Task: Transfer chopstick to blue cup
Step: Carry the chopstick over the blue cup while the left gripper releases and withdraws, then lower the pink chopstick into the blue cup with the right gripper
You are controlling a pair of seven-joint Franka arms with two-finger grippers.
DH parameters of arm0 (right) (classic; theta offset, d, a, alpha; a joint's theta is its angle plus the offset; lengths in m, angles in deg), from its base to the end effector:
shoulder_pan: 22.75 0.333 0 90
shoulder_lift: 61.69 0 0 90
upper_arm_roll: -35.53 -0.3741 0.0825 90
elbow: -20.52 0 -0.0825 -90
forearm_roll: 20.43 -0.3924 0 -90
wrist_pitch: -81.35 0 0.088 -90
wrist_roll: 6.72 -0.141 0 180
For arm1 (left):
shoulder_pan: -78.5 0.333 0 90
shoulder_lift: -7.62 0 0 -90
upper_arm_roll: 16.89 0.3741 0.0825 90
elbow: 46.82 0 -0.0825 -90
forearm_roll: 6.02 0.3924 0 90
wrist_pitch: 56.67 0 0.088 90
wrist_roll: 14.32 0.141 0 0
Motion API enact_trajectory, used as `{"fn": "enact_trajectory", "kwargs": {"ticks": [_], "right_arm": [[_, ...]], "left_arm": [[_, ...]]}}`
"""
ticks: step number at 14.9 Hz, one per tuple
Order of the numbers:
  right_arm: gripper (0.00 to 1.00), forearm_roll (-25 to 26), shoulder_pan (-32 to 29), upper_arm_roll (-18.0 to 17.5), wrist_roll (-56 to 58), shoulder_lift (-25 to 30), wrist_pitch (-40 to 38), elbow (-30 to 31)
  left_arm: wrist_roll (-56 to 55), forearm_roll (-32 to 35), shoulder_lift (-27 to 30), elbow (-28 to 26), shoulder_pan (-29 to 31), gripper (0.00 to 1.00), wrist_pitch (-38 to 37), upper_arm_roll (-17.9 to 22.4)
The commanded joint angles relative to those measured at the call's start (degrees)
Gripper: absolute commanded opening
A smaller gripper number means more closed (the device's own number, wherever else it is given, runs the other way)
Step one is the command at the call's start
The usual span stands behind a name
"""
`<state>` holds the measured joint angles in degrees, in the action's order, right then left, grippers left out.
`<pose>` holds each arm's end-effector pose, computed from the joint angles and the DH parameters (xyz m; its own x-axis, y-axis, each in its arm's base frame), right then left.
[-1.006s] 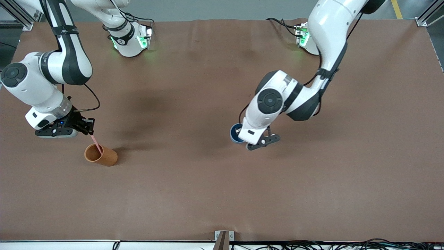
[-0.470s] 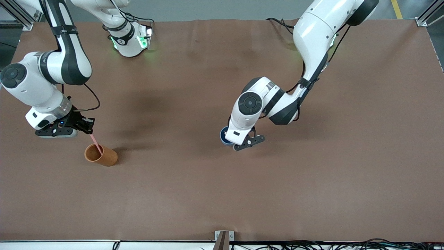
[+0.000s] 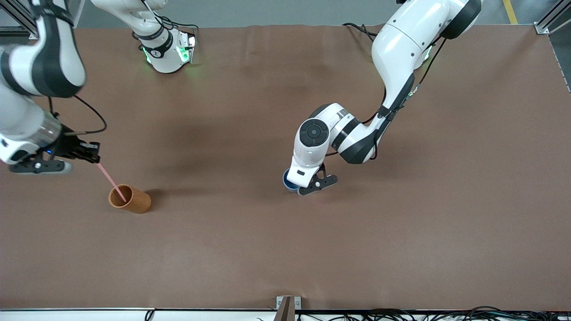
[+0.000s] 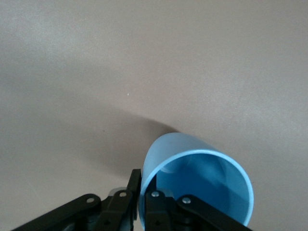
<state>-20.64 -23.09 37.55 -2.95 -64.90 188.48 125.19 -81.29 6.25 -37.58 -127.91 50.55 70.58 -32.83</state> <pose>0.5878 -0.0234 0.5178 0.9996 0.0236 -0.0129 0.0235 -0.9997 -0.0024 0.6021 -0.4985 0.2484 0.9358 0.3525 0.0010 0.3519 -0.9345 0.0535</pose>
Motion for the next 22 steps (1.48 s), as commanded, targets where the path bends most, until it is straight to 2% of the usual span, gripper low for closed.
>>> {"fn": "enact_trajectory", "kwargs": {"ticks": [1, 2, 4, 6, 8, 12, 14, 16, 19, 22], "right_arm": [[0.04, -0.7, 0.2, -0.9, -3.6, -0.5, -12.2, -11.6], [0.04, -0.8, 1.6, -1.1, -6.8, -0.9, -14.2, -14.4], [0.04, -0.7, 8.0, -1.0, -15.6, -2.1, -16.3, -18.6], [0.04, -0.8, 14.3, -1.0, -26.8, -3.9, -17.8, -22.0], [0.04, -0.9, 21.1, -1.0, -38.3, -6.2, -17.7, -24.5], [0.03, -1.9, 31.7, -1.0, -58.2, -15.7, -16.6, -35.6], [0.03, -2.2, 35.9, -1.0, -65.4, -20.8, -13.7, -40.1], [0.03, -2.2, 39.8, -1.0, -70.9, -23.8, -7.6, -40.3], [0.03, -2.1, 43.5, -1.0, -74.8, -28.5, 0.3, -40.3], [0.03, -2.1, 44.8, -1.0, -75.1, -30.0, 1.9, -40.2]], "left_arm": [[-1.1, 1.4, -0.1, 1.6, 0.2, 0.97, 0.1, -0.2], [-0.6, 1.4, 2.1, 1.4, 0.8, 1.0, -0.8, -0.4], [1.6, 1.6, 7.0, 1.4, 4.4, 1.0, -7.3, -1.5], [10.5, 0.0, 12.6, 1.3, 8.4, 1.0, -13.6, -2.8], [21.6, -4.2, 17.7, 1.3, 11.2, 1.0, -20.1, -1.5], [44.0, -11.2, 25.8, 1.3, 12.5, 1.0, -27.8, 10.2], [53.6, -12.1, 28.4, 1.2, 12.7, 1.0, -31.2, 13.8], [60.2, -12.1, 30.9, 1.3, 17.2, 1.0, -32.9, 13.3], [63.6, -11.6, 35.3, 1.7, 18.5, 1.0, -36.1, 13.3], [64.0, -11.5, 39.4, 1.6, 19.5, 1.0, -38.6, 12.4]]}}
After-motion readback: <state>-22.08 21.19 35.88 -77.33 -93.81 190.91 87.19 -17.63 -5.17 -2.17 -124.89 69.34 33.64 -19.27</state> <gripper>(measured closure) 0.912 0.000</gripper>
